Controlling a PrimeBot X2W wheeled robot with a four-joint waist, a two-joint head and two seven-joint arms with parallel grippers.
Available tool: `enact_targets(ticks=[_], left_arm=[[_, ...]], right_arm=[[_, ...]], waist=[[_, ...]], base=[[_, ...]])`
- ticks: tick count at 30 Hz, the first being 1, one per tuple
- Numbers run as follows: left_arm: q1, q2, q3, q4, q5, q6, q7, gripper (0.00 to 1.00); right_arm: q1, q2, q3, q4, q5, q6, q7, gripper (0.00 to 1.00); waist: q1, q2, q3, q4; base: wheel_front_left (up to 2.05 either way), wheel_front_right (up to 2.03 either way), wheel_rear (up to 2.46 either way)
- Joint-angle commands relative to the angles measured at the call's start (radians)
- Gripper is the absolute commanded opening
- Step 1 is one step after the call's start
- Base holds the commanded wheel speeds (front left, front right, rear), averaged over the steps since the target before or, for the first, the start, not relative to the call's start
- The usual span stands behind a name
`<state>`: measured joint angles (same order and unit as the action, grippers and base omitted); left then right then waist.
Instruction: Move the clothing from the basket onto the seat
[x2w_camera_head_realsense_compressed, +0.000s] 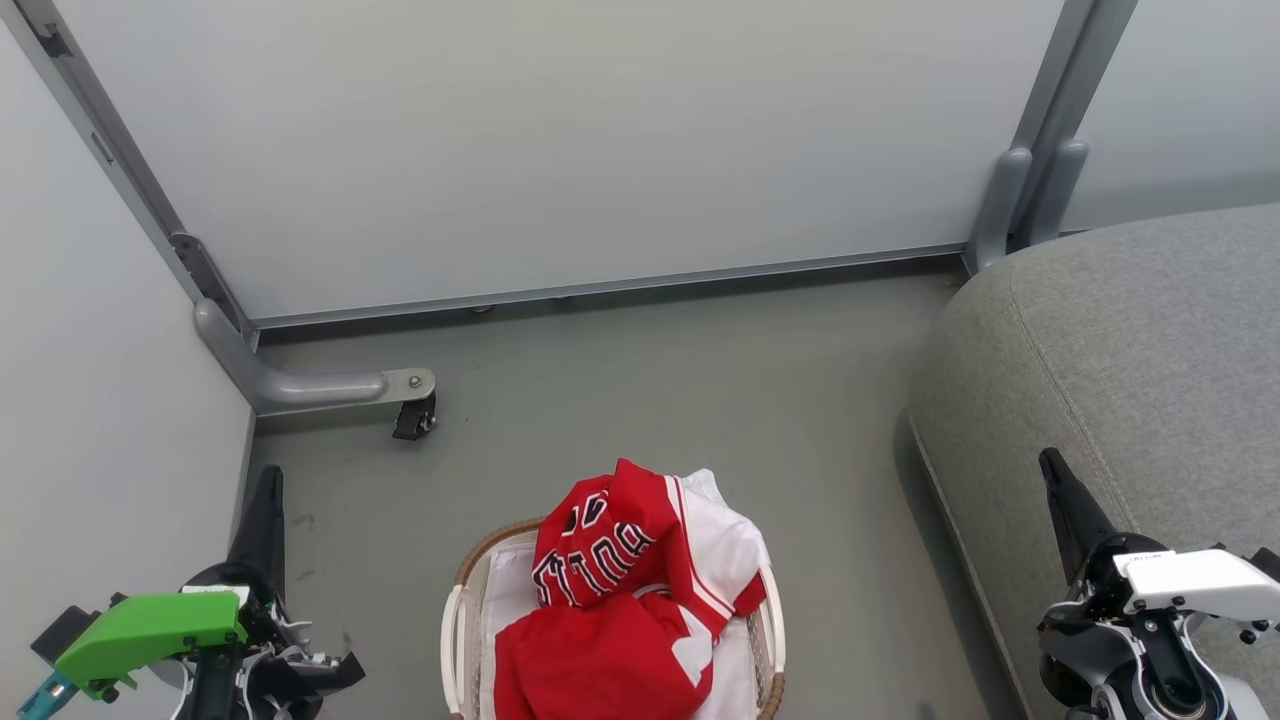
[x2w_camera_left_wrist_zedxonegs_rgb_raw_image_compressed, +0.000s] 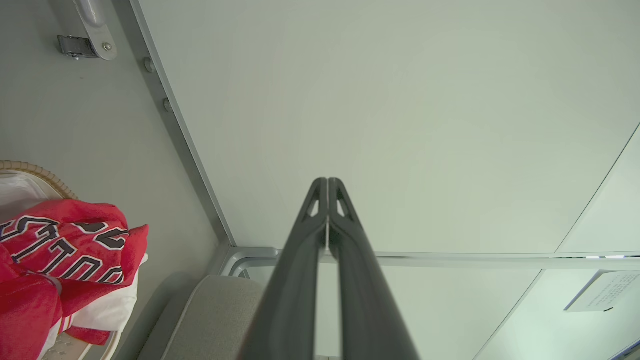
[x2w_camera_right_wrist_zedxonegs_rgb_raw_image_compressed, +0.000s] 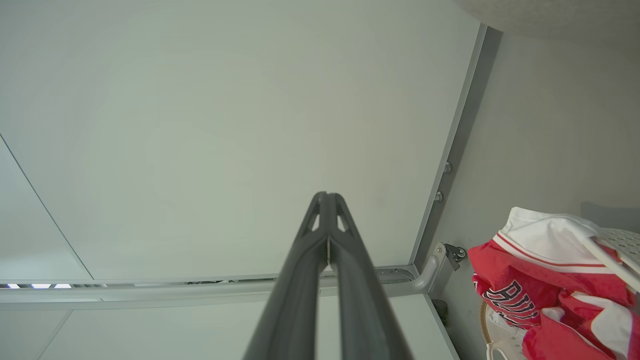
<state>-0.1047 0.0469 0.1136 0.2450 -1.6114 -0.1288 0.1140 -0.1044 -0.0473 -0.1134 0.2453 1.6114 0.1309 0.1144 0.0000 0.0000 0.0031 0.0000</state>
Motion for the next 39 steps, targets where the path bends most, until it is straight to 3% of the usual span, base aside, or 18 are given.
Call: enact_targets(ticks=[1,23,24,39], left_arm=[[-0.009,0.007,0.002,-0.002,-0.003,-0.004,0.003,0.00],[-0.009,0.007,0.002,-0.002,-0.003,-0.004,0.003,0.00],[0.000,0.000,0.000,0.000,0.000,0.000,0.000,1.00],[0.043,-0.006,-0.056,0.027,0.028,0.001,-0.050,1.00]], right_arm=[[-0.008,-0.006,-0.002,-0.003,0.003,0.000,0.002,0.00],[-0.008,-0.006,-0.002,-0.003,0.003,0.000,0.002,0.00],[0.000,0.000,0.000,0.000,0.000,0.000,0.000,1.00],[0.040,0.012,0.029,0.045,-0.047,0.000,-0.050,1.00]], waist=[[0.0000,0.0000,0.000,0.000],[0.0000,0.0000,0.000,0.000],[0.0000,0.0000,0.000,0.000],[0.0000,0.0000,0.001,0.000]], base=[[0.00,0.00,0.00],[0.00,0.00,0.00],[0.00,0.00,0.00],[0.00,0.00,0.00]])
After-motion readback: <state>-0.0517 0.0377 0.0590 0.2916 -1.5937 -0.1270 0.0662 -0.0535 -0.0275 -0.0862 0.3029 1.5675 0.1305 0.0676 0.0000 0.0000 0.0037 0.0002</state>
